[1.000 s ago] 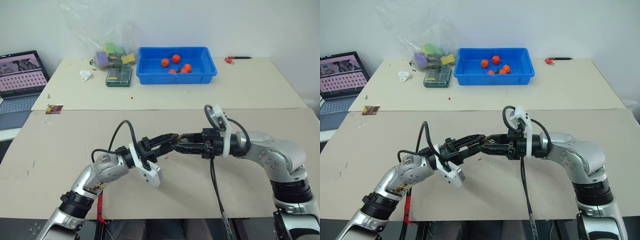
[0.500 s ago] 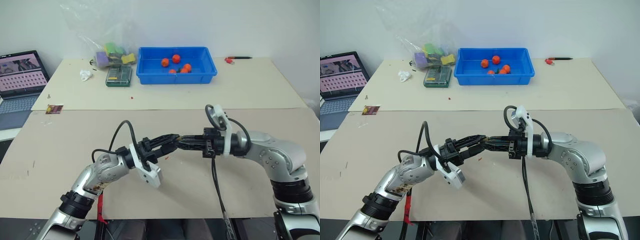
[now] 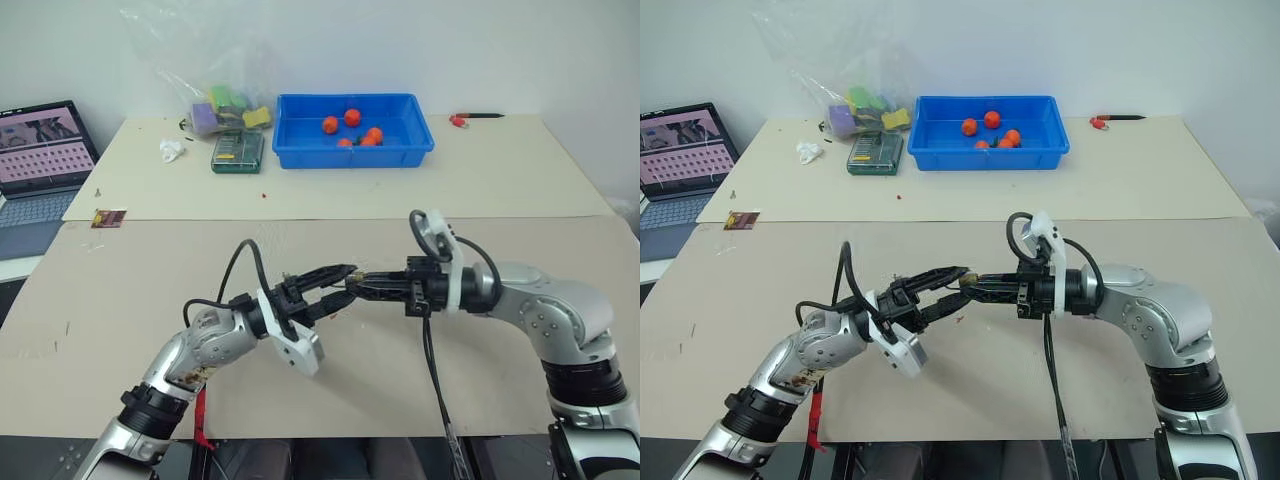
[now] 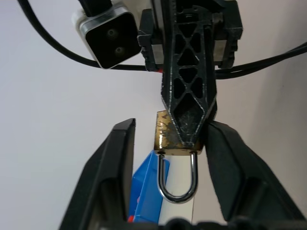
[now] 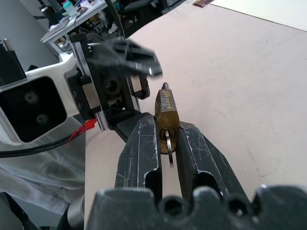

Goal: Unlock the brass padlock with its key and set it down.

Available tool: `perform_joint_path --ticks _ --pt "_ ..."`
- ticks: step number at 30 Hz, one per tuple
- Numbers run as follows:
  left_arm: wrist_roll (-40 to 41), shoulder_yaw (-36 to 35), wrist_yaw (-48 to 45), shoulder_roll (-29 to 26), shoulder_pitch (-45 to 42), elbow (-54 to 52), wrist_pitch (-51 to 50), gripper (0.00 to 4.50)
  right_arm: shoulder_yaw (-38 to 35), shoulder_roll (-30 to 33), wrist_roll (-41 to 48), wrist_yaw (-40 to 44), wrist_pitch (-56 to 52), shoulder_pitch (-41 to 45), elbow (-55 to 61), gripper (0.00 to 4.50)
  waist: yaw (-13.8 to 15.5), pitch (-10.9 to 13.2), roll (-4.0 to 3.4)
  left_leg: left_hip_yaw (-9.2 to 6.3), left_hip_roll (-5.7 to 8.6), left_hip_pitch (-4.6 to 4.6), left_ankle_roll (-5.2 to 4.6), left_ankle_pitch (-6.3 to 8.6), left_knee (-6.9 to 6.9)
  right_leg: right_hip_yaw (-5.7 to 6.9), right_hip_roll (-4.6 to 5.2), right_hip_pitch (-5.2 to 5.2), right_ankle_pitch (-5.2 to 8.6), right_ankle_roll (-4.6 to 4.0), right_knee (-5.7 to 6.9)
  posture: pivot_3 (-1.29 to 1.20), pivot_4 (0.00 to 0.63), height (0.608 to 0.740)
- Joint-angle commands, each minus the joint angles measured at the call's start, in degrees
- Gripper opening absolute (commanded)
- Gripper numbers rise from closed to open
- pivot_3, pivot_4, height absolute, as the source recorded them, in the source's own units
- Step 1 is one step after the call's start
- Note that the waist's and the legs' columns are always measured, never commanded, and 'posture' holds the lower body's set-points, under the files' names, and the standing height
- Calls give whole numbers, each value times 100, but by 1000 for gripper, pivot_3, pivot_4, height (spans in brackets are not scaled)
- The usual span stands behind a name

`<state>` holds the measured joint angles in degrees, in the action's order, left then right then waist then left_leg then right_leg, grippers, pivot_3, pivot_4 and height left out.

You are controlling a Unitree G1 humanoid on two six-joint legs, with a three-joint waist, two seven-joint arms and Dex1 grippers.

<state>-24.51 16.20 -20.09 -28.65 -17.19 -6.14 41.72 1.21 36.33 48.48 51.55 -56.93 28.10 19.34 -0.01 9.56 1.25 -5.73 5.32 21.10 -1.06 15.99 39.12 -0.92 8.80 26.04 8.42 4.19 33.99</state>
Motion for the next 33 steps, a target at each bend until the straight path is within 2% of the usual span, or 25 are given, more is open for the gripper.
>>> perform_joint_path --ticks 1,3,12,18,21,27,30,31,33 --pt "219 -33 -85 -47 102 148 -84 3909 -63 2 148 100 62 31 206 156 -4 0 0 1 1 -1 0 0 0 0 0 0 0 0 0 0 150 740" --pt "263 -47 -100 -52 149 221 -89 4470 -70 3 141 112 70 25 196 156 -10 0 0 2 3 -1 0 0 0 0 -2 0 0 0 0 0 150 740" --pt "956 -147 -562 -237 462 528 -469 4470 -113 33 91 176 123 38 105 156 -13 0 0 -5 0 -1 0 0 0 0 -2 0 0 0 0 0 150 740" --pt "2673 -328 -1377 -86 512 363 -1876 4470 -166 122 117 264 122 34 97 156 -20 0 0 -13 -2 -2 -1 0 0 0 -2 0 0 0 1 0 150 740" --pt "3519 -415 -1716 27 472 32 -2823 3722 -181 157 146 316 113 30 119 156 -40 0 0 -15 -2 -2 -1 0 1 0 -2 0 0 0 2 0 150 740" --pt "4958 -507 -2054 257 414 -778 -4800 1386 -183 169 146 358 110 20 138 156 -80 0 0 -18 -2 -1 -1 1 2 0 -2 0 0 0 3 0 150 740" --pt "5426 -541 -2047 361 365 -1156 -5501 298 -181 177 139 363 111 12 151 156 -82 0 0 -19 -2 -2 -1 0 2 0 -4 0 0 0 3 0 150 740" --pt "5519 -567 -2020 391 354 -1245 -5667 53 -182 179 139 363 109 9 153 156 -81 0 0 -19 -2 -2 -1 0 2 -1 -4 0 0 0 2 0 150 740" --pt "5670 -621 -1983 443 336 -1363 -5913 53 -181 182 134 365 110 9 150 156 -81 0 0 -18 -2 -2 0 0 3 -1 -4 0 0 0 1 0 150 740"
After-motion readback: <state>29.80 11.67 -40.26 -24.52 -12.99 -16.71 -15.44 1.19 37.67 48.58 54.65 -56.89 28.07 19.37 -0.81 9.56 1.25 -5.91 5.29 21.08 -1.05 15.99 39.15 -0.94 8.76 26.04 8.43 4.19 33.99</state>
